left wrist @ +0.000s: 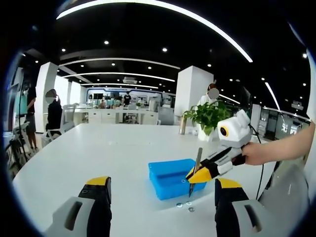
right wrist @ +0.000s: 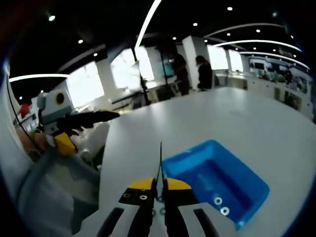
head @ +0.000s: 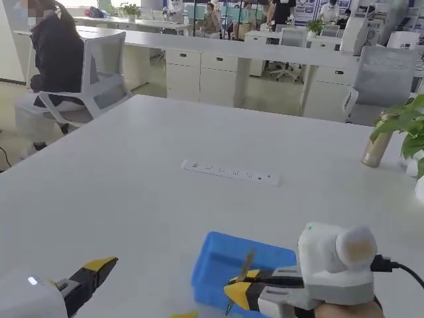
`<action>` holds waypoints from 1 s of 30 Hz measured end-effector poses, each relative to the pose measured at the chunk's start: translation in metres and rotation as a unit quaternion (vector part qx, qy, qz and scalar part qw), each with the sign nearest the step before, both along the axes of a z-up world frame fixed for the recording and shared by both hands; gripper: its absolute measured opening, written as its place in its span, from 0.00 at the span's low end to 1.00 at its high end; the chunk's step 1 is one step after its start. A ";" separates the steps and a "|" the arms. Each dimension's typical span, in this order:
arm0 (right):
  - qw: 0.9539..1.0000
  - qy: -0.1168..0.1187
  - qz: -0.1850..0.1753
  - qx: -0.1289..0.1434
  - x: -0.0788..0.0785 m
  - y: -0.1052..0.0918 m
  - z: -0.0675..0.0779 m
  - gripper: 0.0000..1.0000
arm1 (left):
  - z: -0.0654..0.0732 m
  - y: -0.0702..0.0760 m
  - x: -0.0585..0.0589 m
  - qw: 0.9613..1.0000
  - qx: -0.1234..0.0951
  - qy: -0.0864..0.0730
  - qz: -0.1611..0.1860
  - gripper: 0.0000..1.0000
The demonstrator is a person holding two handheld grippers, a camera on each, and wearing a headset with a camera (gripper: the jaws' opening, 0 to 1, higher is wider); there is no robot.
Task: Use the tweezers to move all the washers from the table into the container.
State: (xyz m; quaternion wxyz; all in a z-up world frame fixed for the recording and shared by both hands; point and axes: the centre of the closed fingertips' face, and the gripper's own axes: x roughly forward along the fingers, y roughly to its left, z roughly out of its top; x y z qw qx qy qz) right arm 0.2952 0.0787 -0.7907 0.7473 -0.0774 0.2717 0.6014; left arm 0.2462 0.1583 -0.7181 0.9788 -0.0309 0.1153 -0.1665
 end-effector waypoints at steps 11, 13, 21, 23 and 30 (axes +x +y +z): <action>0.999 -0.002 0.008 -0.031 -0.004 -0.001 -0.022 0.03 | 0.008 0.004 0.001 1.000 -0.005 -0.019 0.013 0.99; 1.000 0.000 0.008 -0.030 -0.005 -0.001 -0.021 0.03 | 0.008 0.004 0.001 1.000 -0.003 -0.018 0.013 0.99; 0.999 -0.005 0.013 -0.046 -0.007 -0.003 -0.027 0.04 | 0.007 0.005 0.001 1.000 -0.006 -0.016 0.014 0.99; 0.999 -0.007 0.013 -0.046 -0.007 -0.003 -0.027 0.04 | 0.007 0.004 0.001 1.000 -0.007 -0.014 0.014 0.99; 0.999 -0.005 0.010 -0.045 -0.005 -0.004 -0.029 0.04 | 0.006 0.004 0.001 1.000 -0.007 -0.011 0.013 0.97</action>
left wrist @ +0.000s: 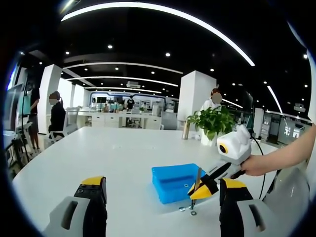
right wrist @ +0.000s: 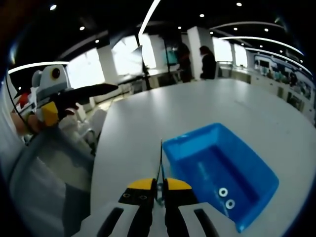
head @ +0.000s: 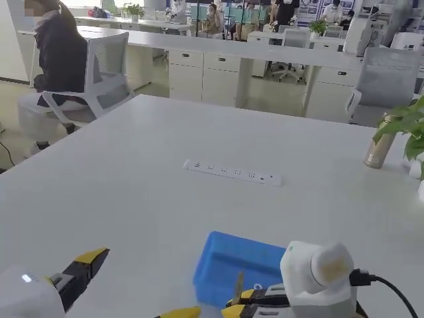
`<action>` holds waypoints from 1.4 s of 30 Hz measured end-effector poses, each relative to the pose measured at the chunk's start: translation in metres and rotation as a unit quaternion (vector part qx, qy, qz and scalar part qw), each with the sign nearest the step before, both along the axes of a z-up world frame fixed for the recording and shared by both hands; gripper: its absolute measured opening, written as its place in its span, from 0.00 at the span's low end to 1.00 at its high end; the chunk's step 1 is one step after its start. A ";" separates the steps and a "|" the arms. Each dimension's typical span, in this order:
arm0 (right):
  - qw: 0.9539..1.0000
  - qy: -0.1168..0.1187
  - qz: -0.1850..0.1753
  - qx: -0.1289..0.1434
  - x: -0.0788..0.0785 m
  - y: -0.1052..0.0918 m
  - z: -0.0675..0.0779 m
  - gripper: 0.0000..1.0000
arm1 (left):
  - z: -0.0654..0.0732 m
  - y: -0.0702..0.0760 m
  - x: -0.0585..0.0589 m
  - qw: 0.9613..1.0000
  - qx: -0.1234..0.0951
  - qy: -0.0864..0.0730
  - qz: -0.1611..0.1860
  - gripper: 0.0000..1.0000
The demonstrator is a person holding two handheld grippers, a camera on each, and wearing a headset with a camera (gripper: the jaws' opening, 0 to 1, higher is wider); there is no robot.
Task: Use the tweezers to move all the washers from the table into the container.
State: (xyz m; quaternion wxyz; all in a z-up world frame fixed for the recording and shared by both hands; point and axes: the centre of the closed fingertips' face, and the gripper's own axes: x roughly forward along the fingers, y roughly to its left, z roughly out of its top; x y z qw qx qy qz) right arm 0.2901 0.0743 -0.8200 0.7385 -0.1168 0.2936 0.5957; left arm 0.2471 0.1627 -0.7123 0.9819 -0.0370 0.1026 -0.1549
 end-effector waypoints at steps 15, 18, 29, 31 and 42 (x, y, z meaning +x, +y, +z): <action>0.998 -0.049 0.044 -0.009 -0.005 0.001 -0.002 0.04 | -0.002 0.000 0.000 1.000 0.000 0.003 0.000 0.96; 0.996 -0.072 0.059 -0.018 -0.008 0.001 -0.003 0.03 | -0.002 0.000 0.000 1.000 0.000 0.003 -0.001 0.96; 0.998 -0.049 -0.029 0.002 0.001 -0.008 -0.003 0.02 | -0.001 0.000 -0.001 1.000 -0.008 0.001 -0.005 0.94; 0.998 -0.041 -0.048 0.008 0.000 -0.012 0.002 0.02 | -0.002 0.001 -0.001 1.000 -0.013 0.005 -0.004 0.94; 0.989 -0.008 -0.124 0.084 0.002 -0.018 0.061 0.03 | -0.006 -0.006 -0.004 1.000 0.006 0.009 -0.018 0.98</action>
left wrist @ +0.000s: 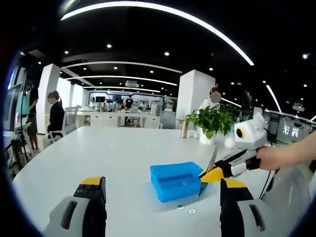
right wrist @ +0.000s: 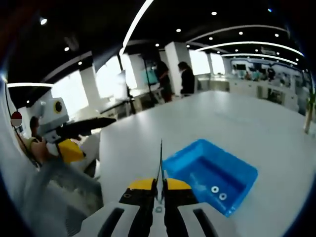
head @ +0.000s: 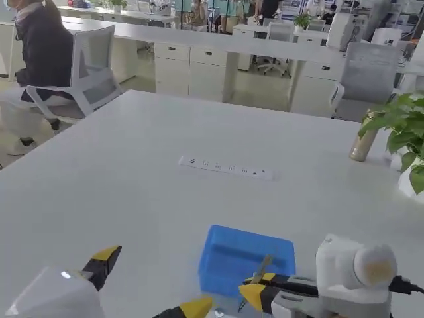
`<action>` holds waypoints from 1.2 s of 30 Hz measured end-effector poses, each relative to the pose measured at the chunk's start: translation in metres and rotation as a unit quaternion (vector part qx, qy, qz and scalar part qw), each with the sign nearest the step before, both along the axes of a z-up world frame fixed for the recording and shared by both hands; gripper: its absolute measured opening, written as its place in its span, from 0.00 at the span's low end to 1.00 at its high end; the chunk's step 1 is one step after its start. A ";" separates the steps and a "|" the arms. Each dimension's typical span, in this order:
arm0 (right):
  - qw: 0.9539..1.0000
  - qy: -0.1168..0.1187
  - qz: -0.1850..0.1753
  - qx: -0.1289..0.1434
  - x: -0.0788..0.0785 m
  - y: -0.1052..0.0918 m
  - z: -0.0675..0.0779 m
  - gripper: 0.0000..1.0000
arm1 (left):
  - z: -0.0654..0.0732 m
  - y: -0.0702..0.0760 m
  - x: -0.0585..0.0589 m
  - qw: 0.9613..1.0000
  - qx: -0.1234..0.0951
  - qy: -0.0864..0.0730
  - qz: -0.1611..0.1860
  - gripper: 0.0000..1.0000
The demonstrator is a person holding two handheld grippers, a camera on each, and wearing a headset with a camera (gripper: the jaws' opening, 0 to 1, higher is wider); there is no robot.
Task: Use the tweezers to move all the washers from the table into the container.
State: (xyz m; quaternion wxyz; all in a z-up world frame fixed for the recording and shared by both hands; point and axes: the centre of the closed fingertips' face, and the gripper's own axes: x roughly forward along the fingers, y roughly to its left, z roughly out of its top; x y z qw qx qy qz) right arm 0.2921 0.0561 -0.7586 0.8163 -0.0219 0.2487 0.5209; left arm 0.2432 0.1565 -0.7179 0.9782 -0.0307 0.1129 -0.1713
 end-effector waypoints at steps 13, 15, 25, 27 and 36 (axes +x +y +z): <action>0.996 0.010 -0.085 -0.011 0.069 0.002 0.011 0.03 | 0.002 -0.011 -0.004 0.999 -0.010 -0.005 -0.035 0.95; 0.994 0.026 -0.103 -0.026 0.080 -0.002 -0.001 0.03 | 0.001 -0.010 -0.003 0.999 -0.010 -0.003 -0.033 0.94; 0.993 0.041 -0.090 -0.067 0.093 0.009 -0.034 0.03 | -0.008 -0.012 -0.002 0.999 -0.014 0.017 -0.041 0.92; 0.993 0.042 -0.089 -0.070 0.094 0.010 -0.037 0.03 | -0.010 -0.011 -0.002 0.999 -0.014 0.022 -0.039 0.92; 0.991 0.035 -0.088 -0.098 0.096 0.009 -0.052 0.03 | -0.015 -0.015 -0.003 0.998 -0.004 0.036 -0.050 0.90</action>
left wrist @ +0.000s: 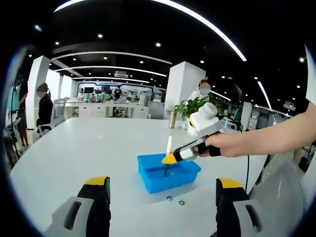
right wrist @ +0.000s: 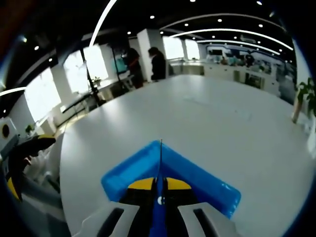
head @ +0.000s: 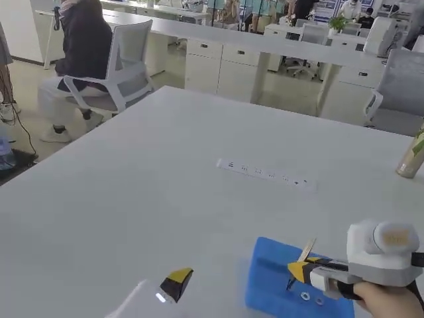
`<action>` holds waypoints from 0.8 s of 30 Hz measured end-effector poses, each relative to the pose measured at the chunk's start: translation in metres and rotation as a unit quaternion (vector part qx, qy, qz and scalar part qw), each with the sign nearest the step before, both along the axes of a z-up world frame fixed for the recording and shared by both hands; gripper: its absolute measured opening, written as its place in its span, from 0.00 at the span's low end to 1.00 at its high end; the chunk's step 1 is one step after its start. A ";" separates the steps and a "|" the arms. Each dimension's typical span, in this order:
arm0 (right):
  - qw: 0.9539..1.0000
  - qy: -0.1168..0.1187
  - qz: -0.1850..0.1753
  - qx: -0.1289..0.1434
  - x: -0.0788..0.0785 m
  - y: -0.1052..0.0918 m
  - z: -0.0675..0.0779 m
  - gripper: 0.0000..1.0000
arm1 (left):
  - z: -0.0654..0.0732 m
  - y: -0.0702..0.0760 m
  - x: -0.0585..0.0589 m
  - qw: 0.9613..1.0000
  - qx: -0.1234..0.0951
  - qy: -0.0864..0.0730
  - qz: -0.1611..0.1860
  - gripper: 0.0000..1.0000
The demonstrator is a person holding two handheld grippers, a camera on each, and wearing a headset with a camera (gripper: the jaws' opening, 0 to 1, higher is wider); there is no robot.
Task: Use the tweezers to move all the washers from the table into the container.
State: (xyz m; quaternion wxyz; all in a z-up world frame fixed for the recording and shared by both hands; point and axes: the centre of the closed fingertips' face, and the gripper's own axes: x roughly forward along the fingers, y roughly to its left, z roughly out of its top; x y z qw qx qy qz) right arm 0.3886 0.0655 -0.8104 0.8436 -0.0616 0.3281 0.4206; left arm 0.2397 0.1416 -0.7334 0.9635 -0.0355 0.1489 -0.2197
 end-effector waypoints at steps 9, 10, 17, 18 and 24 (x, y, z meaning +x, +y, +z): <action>1.000 -0.005 -0.004 -0.006 0.001 -0.005 -0.005 0.03 | 0.000 0.005 0.001 1.000 -0.009 0.002 0.011 0.88; 1.000 -0.006 0.000 -0.008 0.001 -0.005 -0.006 0.03 | 0.000 0.004 0.001 1.000 -0.010 0.003 0.011 0.88; 1.000 -0.015 0.017 0.000 -0.008 0.003 -0.002 0.04 | -0.001 0.003 0.001 1.000 -0.004 0.005 0.006 0.88; 1.000 -0.018 0.016 0.006 -0.008 0.003 0.000 0.04 | -0.001 0.003 0.000 1.000 -0.006 0.005 0.007 0.88; 0.999 -0.033 0.001 0.042 -0.010 0.002 0.021 0.04 | -0.001 0.001 -0.001 1.000 -0.007 0.006 0.001 0.87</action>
